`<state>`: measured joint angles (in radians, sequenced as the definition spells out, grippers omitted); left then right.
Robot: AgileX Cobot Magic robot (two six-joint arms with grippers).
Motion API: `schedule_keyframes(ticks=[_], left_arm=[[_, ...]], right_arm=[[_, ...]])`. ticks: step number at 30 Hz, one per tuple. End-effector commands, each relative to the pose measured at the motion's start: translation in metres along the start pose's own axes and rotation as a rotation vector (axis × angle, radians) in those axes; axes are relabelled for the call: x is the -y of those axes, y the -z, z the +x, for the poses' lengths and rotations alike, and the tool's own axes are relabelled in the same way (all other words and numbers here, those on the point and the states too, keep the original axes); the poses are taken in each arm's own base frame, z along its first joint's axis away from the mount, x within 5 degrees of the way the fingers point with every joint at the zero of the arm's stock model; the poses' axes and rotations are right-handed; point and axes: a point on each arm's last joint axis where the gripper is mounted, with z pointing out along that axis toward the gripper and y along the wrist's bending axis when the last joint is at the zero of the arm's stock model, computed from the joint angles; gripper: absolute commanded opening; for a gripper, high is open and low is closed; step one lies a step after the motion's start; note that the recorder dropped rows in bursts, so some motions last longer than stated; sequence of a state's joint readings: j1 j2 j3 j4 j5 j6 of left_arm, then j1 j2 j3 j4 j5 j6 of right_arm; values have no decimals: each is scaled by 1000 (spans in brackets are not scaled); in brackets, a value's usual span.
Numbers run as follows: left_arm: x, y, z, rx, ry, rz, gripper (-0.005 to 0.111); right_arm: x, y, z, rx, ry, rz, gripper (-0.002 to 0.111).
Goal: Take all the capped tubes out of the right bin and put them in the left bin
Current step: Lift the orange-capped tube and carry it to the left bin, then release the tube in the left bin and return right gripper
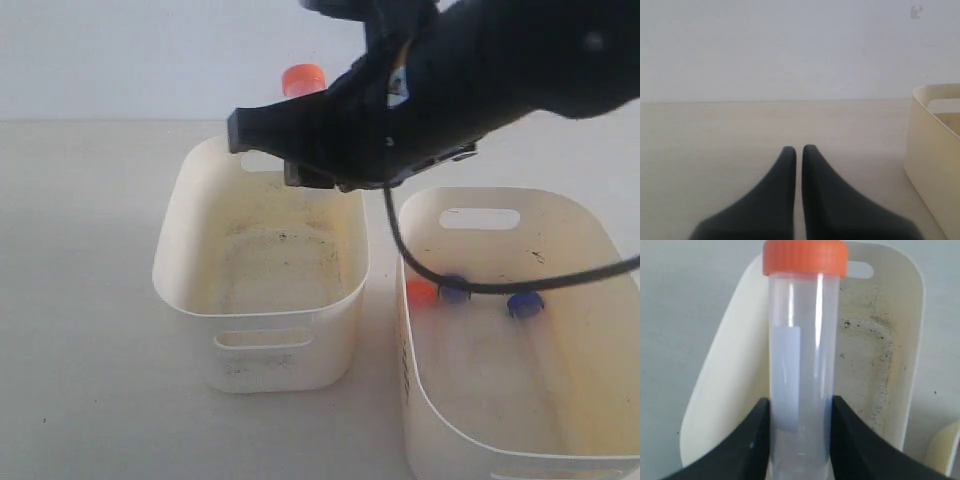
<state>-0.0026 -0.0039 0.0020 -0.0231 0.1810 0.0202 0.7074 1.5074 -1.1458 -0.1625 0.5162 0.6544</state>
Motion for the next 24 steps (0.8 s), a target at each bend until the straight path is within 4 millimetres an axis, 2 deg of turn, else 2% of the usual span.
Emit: schedule_keyframes(ticks=[1, 5, 10, 13, 17, 18, 19, 21, 24], left_arm=[[0, 0, -1, 5, 7, 8, 4], [0, 0, -1, 5, 7, 8, 4], [0, 0, -1, 5, 7, 8, 4], [0, 0, -1, 5, 7, 8, 4], [0, 0, -1, 5, 7, 8, 4], [0, 0, -1, 5, 7, 8, 4], [0, 0, -1, 5, 7, 8, 4], [0, 0, -1, 5, 7, 8, 4], [0, 0, -1, 5, 7, 8, 4]], right_arm=[[-5, -22, -5, -21, 15, 8, 0], [-8, -34, -3, -34, -2, -3, 0], [-8, -37, -4, -25, 10, -14, 4], [-8, -40, -2, -36, 0, -13, 21], [-8, -43, 0, -47, 1, -8, 63], [-8, -43, 0, -47, 1, -8, 72], [-8, -43, 0, -47, 1, -8, 75], [-8, -43, 0, -52, 1, -4, 74], [-7, -42, 1, -65, 1, 6, 62]])
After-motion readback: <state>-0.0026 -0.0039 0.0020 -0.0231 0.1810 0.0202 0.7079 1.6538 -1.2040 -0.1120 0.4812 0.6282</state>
